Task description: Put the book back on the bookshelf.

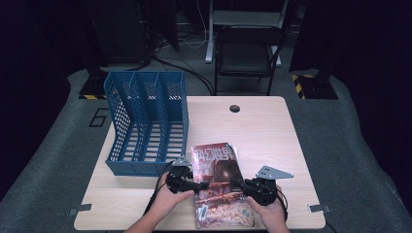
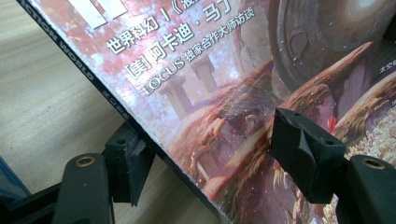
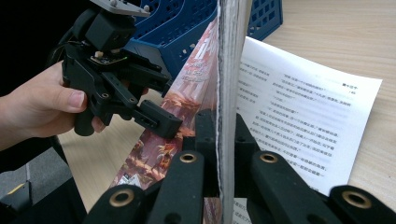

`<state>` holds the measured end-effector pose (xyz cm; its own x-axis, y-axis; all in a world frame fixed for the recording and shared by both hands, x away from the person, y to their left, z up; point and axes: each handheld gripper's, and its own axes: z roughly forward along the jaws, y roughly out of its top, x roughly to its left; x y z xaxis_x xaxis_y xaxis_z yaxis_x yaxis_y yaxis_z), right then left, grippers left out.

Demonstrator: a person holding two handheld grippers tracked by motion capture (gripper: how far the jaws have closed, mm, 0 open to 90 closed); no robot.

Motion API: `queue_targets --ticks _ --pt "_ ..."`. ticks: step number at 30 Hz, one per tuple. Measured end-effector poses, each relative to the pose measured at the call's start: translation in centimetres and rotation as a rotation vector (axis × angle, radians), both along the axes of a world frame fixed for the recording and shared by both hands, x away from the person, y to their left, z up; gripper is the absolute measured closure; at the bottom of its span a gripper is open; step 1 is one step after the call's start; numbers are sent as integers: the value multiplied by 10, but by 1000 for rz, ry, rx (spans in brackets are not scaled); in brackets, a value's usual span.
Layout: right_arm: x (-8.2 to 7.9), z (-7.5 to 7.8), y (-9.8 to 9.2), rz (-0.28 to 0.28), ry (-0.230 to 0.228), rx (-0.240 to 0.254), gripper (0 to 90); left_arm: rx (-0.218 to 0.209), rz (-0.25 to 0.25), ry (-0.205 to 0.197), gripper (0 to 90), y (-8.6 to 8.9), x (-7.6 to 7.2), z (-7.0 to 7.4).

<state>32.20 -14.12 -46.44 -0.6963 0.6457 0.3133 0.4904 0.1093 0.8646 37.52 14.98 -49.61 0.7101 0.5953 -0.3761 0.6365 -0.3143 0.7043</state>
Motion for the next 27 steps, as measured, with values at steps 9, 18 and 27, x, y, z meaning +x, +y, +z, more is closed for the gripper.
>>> queue_targets --ticks 9,18,27 --pt "0 0 0 13 -3 8 864 -11 21 10 403 6 -4 3" --pt "0 -1 -1 26 1 13 863 -17 23 1 513 13 -10 11" --pt "2 0 -2 25 11 16 863 -30 12 -6 622 20 -13 22"
